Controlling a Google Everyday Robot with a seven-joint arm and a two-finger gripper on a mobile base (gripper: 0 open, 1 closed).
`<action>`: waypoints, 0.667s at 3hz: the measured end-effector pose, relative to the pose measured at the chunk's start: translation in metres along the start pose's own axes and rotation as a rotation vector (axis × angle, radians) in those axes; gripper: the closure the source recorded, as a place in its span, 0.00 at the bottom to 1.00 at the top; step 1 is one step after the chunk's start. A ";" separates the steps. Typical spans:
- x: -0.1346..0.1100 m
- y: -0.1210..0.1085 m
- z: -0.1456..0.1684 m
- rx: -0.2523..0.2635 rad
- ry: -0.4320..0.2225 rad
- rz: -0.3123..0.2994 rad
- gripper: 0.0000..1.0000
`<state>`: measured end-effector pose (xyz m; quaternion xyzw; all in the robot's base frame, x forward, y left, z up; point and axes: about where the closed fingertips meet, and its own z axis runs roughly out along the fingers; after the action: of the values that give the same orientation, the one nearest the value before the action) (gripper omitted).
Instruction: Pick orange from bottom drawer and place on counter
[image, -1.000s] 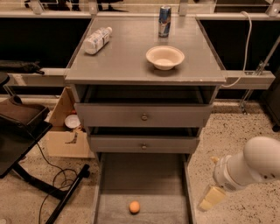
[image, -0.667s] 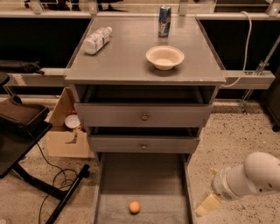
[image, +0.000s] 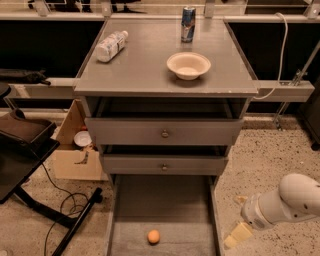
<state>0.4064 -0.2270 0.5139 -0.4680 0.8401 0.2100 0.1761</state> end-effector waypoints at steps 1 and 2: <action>0.000 -0.001 0.021 0.019 -0.006 -0.006 0.00; 0.006 0.003 0.075 0.021 -0.030 -0.049 0.00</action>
Offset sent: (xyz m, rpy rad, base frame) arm 0.0500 0.0686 -0.1603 0.0227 -0.2610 -0.0510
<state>0.4081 -0.1906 0.4481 -0.4834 0.8279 0.2037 0.1986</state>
